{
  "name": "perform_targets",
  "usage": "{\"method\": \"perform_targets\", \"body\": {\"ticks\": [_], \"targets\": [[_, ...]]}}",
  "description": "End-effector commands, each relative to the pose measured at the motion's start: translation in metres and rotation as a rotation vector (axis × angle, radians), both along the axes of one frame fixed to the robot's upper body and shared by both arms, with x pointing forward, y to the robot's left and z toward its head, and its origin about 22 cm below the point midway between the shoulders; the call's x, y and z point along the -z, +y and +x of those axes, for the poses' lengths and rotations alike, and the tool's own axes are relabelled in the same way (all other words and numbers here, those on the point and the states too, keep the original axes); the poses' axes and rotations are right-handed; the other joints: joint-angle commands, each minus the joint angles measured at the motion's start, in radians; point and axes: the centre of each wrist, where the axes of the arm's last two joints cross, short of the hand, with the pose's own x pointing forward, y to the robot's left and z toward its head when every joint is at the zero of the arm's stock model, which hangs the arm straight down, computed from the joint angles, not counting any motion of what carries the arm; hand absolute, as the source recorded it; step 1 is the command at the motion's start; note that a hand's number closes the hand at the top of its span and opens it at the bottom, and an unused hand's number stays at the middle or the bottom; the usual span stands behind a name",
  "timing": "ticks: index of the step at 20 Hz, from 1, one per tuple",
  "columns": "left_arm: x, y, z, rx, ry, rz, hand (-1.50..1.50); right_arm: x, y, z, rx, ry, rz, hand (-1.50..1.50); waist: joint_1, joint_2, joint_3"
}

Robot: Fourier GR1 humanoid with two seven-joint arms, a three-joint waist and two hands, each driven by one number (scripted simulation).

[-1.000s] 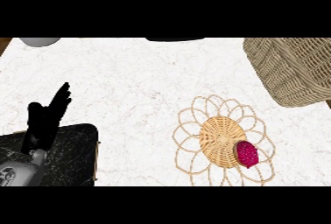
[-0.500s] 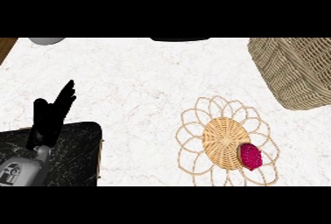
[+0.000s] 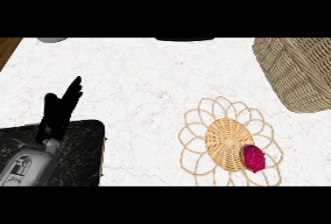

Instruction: Pick the cupcake from the placemat and place it in the basket

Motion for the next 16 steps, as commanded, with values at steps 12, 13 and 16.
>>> {"method": "perform_targets", "body": {"ticks": [12,13,16], "targets": [[0.003,0.012,0.012,0.014,0.002,0.005,0.00,0.043,0.009,0.027,0.067,-0.003,0.024,-1.50,0.011,0.002,0.001],[0.015,-0.013,-0.014,0.006,-0.016,0.009,0.00,0.050,0.011,0.035,0.060,0.014,0.005,-1.50,0.020,0.001,0.001],[-0.004,0.002,0.014,0.020,0.006,-0.015,0.00,0.070,0.007,0.058,0.061,0.011,0.000,-1.50,0.016,0.003,0.001]]}}
